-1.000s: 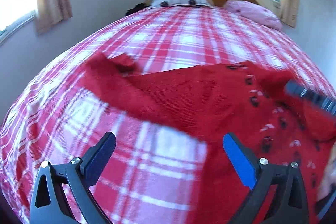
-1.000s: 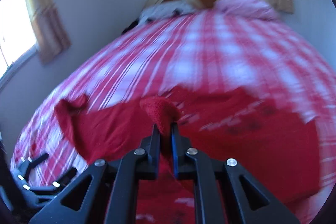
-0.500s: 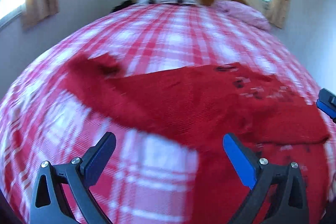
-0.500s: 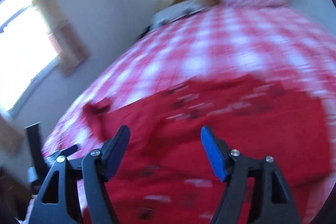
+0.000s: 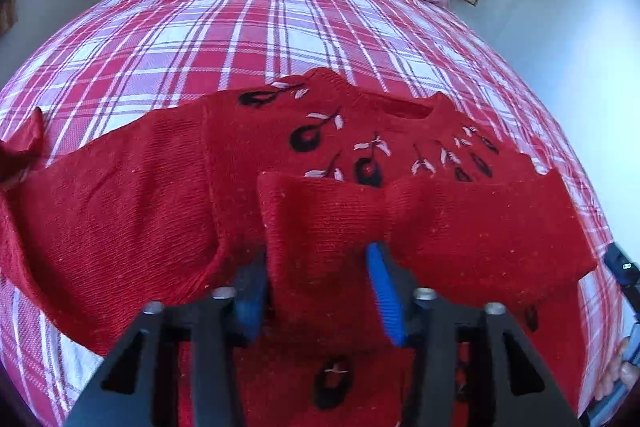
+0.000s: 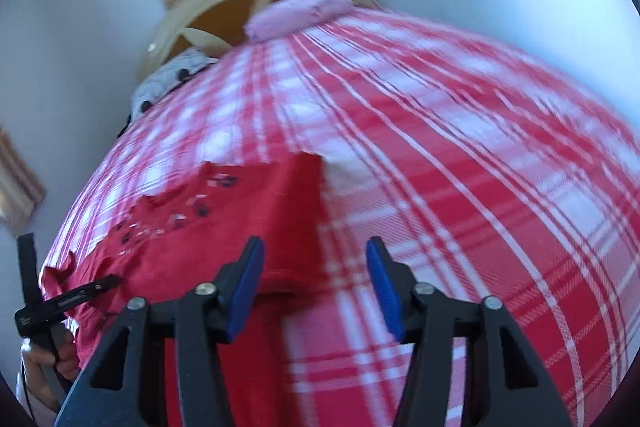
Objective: Fold small clothes
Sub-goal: 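Fold the held sleeve across the sweater body with the right tool, release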
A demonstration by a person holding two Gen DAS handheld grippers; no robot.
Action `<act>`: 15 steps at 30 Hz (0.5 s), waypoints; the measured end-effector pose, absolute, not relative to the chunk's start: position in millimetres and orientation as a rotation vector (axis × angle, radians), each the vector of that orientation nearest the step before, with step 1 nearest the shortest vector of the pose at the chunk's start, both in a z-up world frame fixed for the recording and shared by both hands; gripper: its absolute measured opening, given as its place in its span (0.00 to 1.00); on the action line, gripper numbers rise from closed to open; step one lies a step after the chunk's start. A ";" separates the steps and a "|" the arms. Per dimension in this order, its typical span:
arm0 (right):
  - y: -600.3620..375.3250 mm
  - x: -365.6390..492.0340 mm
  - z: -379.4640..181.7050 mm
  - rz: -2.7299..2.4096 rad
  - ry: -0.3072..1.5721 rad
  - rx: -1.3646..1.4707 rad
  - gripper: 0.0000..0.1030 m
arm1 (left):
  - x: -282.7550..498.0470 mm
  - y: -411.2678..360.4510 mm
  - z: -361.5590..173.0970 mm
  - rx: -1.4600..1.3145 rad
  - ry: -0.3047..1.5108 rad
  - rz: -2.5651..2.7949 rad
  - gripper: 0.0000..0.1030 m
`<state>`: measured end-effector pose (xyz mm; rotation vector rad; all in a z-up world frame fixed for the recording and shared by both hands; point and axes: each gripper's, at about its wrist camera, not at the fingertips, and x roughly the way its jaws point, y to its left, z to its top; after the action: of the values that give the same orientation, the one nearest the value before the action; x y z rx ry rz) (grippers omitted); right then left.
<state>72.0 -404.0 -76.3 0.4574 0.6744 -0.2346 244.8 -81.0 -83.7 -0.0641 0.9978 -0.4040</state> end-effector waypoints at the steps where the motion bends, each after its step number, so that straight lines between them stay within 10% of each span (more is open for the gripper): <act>1: -409.6 74.5 -80.4 -0.237 0.689 0.464 0.39 | 244.2 -81.5 -83.8 -0.067 0.996 -0.401 0.25; 4: -417.3 84.2 -85.1 -0.219 0.710 0.476 0.31 | 247.9 -75.9 -83.2 -0.116 0.985 -0.413 0.11; 15: -388.4 110.8 -75.7 -0.138 0.686 0.378 0.33 | 257.3 -33.3 -78.3 -0.140 0.891 -0.284 0.10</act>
<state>110.8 -388.4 -75.7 0.3781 0.6859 -0.1383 257.3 -33.3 -78.3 -0.1399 0.8907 -0.2840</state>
